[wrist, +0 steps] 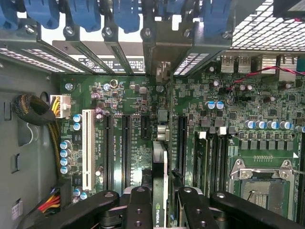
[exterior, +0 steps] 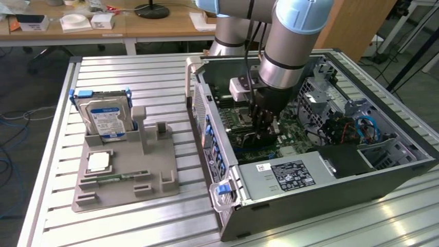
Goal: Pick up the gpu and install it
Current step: 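Insert the gpu into the slot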
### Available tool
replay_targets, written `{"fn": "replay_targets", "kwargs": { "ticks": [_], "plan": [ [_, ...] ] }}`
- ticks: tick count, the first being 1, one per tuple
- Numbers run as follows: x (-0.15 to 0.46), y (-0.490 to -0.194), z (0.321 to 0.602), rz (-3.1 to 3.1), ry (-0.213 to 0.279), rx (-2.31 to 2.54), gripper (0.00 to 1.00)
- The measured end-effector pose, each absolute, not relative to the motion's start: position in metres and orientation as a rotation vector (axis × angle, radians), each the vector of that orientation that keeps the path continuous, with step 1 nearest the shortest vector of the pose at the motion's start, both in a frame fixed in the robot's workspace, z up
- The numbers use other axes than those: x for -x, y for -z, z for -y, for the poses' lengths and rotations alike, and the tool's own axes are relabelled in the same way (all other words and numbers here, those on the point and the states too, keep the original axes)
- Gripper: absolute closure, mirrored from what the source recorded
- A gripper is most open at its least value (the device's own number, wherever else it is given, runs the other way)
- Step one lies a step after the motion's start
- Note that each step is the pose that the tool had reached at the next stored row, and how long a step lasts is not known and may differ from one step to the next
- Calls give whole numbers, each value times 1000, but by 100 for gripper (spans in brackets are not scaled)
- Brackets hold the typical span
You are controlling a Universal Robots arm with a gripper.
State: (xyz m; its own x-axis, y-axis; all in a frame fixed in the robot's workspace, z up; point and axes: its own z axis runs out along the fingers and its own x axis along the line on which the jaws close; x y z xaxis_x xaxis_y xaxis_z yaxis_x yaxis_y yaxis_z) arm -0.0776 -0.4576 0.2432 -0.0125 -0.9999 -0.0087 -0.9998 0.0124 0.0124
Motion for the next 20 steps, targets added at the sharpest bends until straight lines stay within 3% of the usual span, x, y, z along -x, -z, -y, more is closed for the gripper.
{"fn": "replay_targets", "kwargs": {
  "ticks": [10, 20],
  "plan": [
    [78, -257, 458, 2234, 24, -2205, 74],
    [80, -243, 458, 2233, 15, -2204, 74]
  ]
}}
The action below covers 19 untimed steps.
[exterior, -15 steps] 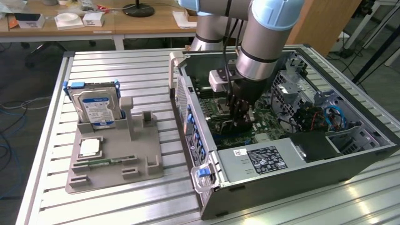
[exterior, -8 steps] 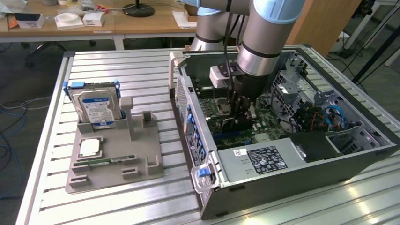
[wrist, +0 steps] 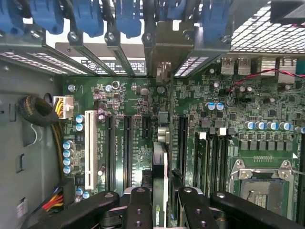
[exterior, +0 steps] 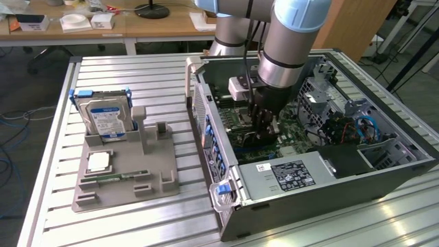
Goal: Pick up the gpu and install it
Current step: 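Insert the gpu into the slot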
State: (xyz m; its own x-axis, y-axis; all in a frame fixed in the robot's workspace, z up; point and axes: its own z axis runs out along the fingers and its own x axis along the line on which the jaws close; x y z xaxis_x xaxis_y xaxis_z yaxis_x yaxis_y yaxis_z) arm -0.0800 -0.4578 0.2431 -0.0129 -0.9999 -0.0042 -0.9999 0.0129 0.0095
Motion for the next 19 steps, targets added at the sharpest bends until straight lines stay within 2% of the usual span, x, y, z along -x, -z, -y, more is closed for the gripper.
{"fn": "replay_targets", "kwargs": {
  "ticks": [19],
  "plan": [
    [81, -251, 458, 2231, 21, -2202, 74]
  ]
}}
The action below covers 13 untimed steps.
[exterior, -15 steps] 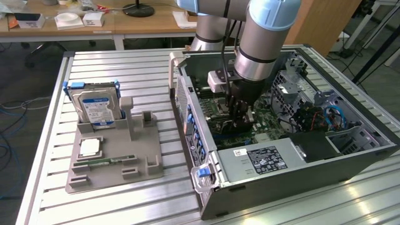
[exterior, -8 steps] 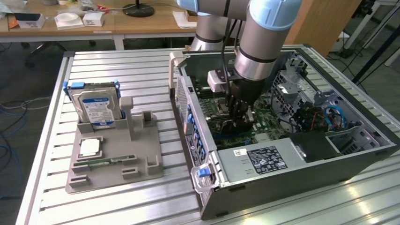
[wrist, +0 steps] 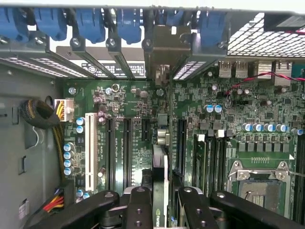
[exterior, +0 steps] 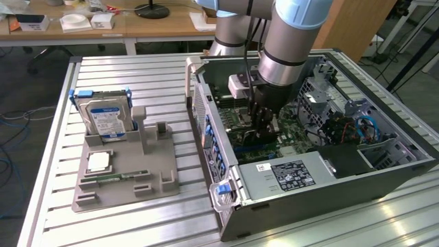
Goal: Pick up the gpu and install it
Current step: 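Insert the gpu into the slot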
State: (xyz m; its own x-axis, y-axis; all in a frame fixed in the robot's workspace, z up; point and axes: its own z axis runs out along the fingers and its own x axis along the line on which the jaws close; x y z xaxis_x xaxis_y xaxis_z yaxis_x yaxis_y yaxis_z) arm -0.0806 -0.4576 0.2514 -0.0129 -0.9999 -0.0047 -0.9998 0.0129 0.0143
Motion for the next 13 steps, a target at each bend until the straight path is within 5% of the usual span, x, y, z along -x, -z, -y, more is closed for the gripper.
{"fn": "replay_targets", "kwargs": {
  "ticks": [13],
  "plan": [
    [77, -251, 458, 2231, 21, -2202, 74]
  ]
}}
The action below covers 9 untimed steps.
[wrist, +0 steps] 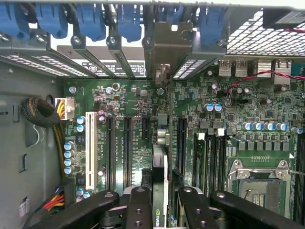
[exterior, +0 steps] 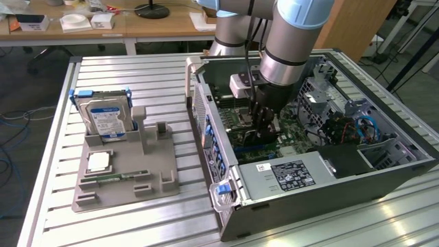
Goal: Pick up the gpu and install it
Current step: 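Insert the gpu into the slot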
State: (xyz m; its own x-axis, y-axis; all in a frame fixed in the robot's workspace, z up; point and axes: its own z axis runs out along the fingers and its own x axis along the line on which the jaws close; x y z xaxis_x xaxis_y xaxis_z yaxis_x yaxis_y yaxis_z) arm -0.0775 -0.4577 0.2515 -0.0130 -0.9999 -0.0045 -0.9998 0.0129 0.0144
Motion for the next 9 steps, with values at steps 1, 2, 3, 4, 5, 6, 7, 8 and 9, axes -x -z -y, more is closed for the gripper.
{"fn": "replay_targets", "kwargs": {
  "ticks": [1, 2, 3, 4, 5, 6, 7, 8, 9],
  "plan": [
    [77, -251, 458, 2231, 21, -2202, 74],
    [77, -251, 458, 2231, 21, -2203, 74],
    [77, -250, 458, 2231, 20, -2203, 74],
    [77, -250, 458, 2231, 20, -2203, 74],
    [77, -249, 458, 2232, 19, -2203, 74],
    [77, -248, 458, 2232, 18, -2204, 74],
    [78, -248, 458, 2233, 17, -2204, 74],
    [78, -247, 458, 2233, 16, -2204, 74],
    [78, -247, 458, 2233, 16, -2204, 74]
  ]
}}
